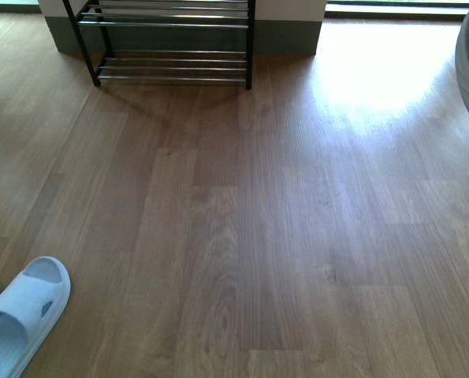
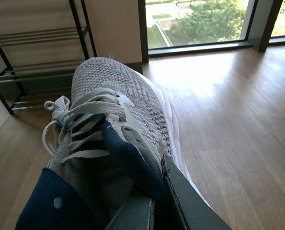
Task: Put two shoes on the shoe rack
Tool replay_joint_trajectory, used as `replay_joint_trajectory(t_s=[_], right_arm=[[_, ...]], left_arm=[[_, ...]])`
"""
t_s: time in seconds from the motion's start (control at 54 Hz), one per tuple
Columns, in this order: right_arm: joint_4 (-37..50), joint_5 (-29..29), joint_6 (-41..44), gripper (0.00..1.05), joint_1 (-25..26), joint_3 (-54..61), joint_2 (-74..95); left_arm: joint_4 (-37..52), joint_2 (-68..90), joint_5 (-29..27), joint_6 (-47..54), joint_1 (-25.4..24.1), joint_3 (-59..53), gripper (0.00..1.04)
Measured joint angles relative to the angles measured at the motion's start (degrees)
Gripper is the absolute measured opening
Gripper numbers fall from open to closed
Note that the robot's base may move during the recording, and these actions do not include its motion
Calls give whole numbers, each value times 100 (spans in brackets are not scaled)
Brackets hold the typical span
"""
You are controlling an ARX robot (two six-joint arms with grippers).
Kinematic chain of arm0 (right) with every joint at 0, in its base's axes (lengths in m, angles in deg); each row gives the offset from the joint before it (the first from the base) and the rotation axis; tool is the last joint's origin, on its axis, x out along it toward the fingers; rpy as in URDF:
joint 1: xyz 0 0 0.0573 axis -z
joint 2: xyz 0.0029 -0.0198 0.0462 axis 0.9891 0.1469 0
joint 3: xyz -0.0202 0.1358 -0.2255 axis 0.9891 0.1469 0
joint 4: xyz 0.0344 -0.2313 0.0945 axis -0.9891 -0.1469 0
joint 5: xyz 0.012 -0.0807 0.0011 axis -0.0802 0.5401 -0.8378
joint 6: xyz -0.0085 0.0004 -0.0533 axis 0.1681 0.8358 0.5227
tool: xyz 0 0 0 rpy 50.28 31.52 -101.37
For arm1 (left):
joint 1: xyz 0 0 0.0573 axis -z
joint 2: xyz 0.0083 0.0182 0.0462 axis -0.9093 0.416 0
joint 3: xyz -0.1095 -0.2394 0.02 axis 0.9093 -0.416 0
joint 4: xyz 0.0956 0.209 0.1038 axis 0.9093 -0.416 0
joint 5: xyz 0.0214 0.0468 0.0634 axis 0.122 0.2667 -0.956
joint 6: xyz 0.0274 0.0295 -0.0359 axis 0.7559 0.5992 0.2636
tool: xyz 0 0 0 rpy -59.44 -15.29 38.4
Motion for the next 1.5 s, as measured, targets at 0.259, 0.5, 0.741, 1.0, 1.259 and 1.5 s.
replay_joint_trajectory(t_s=[0.259, 0.5, 0.741, 1.0, 1.259, 1.5], right_arm=[[0, -26, 0, 1, 0, 0, 0], [0, -28, 0, 1, 0, 0, -2], [0, -28, 0, 1, 0, 0, -2], [0, -72, 0, 1, -2, 0, -2], [0, 0, 0, 1, -2, 2, -2], [0, -26, 0, 1, -2, 0, -2]], left_arm=[[0, 0, 0, 0, 0, 0, 2], [0, 0, 9, 0, 0, 0, 2], [0, 0, 4, 0, 0, 0, 2], [0, -7, -44, 0, 0, 0, 2], [0, -7, 15, 0, 0, -2, 2], [0, -7, 7, 0, 2, -7, 2]])
